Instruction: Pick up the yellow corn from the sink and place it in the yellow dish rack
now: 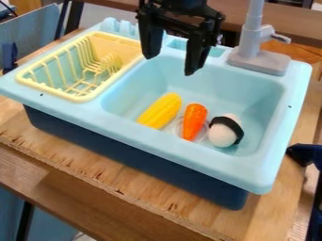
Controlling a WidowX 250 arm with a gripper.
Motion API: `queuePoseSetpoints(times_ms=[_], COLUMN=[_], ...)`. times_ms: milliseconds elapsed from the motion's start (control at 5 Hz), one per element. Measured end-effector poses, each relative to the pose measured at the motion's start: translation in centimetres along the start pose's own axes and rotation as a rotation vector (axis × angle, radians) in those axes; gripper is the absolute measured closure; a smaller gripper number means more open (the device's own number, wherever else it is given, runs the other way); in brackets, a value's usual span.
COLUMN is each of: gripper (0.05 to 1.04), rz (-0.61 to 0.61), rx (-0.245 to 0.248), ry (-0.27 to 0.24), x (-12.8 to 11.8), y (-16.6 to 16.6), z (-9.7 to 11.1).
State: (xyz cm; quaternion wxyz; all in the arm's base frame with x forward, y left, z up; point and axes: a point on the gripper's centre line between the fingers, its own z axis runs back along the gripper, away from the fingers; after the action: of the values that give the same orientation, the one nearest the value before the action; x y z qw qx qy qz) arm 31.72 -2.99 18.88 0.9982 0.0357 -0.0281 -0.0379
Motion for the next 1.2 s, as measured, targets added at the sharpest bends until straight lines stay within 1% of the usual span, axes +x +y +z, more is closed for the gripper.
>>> queuePoseSetpoints(times_ms=[200, 400, 600, 800, 1000, 1200], gripper=[0.083, 0.083, 0.083, 0.083, 0.083, 0.083], rz=[0.006, 0.073, 0.097, 0.117, 0.106, 0.110], rx=[0.010, 0.138, 0.154, 0.116, 0.070, 0.037], ry=[0.033, 0.045, 0.074, 0.067, 0.102, 0.081], x=[0.0, -0.2, 0.0, 0.0, 0.5, 1.1], y=[0.0, 2.0, 2.7, 3.1, 2.9, 2.8], z=[-1.0, -1.1, -3.0, -3.7, -5.9, -6.3])
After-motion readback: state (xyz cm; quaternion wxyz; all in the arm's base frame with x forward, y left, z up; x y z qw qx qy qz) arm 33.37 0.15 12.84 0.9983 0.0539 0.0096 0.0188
